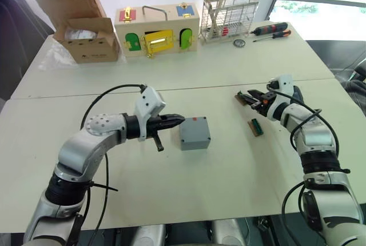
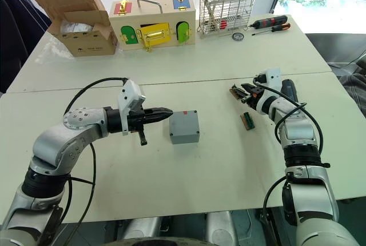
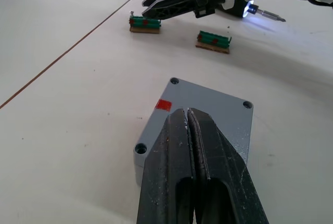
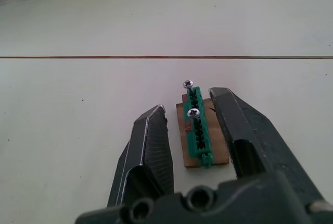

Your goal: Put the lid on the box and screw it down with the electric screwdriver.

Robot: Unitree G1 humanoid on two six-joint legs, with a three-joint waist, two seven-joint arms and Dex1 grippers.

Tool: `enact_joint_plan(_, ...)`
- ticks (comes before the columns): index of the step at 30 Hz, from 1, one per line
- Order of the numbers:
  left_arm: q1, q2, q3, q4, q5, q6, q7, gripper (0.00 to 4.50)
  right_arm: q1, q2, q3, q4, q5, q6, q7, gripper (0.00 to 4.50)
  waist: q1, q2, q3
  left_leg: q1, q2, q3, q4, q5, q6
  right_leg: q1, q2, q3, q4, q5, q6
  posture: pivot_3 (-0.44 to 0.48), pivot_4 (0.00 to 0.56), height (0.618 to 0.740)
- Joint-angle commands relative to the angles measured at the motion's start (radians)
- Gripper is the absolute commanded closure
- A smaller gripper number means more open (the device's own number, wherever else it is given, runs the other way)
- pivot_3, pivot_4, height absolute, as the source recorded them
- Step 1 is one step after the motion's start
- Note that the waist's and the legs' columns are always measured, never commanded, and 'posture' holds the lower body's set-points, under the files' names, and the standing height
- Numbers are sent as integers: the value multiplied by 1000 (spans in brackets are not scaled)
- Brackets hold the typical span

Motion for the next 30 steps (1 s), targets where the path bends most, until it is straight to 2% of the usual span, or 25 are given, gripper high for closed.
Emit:
enact_joint_plan(1, -3, 9, 8, -42, -16, -4, 6, 4500, -30, 7, -7, 8, -6, -26, 2, 2919, 0, 0, 0, 0, 0, 0, 0, 0, 0, 0, 0, 0, 0, 0, 0, 0, 150, 734)
enact_joint_plan(5, -5, 9, 8, -41, -19, -3, 10, 4500, -33, 13, -9, 25, -8, -29, 0, 2919, -2, 0, 0, 0, 0, 0, 0, 0, 0, 0, 0, 0, 0, 0, 0, 0, 150, 734)
enact_joint_plan(8, -4, 9, 8, -39, -20, -5, 10, 4500, -37, 20, -15, 33, -7, -37, -6, 3863, -1, 0, 0, 0, 0, 0, 0, 0, 0, 0, 0, 0, 0, 0, 0, 0, 150, 734)
enact_joint_plan(9, -3, 9, 7, -39, -19, -5, 11, 4500, -38, 22, -17, 34, -6, -40, -6, 4303, -1, 0, 0, 0, 0, 0, 0, 0, 0, 0, 0, 0, 0, 0, 0, 0, 150, 734)
enact_joint_plan(10, -2, 9, 7, -39, -19, -5, 11, 4500, -39, 26, -21, 34, -2, -41, -7, 4423, -2, 0, 0, 0, 0, 0, 0, 0, 0, 0, 0, 0, 0, 0, 0, 0, 150, 734)
enact_joint_plan(22, 7, 10, -1, -31, -11, -11, 9, 4500, -37, 28, -35, 6, 14, -19, -10, 4423, -1, 0, 0, 0, 0, 0, 0, 0, 0, 0, 0, 0, 0, 0, 0, 0, 150, 734)
enact_joint_plan(30, 21, 19, 18, -34, -23, -7, 6, 4500, -39, 5, -82, -115, 43, 17, -29, 4423, -1, 0, 0, 0, 0, 0, 0, 0, 0, 0, 0, 0, 0, 0, 0, 0, 150, 734)
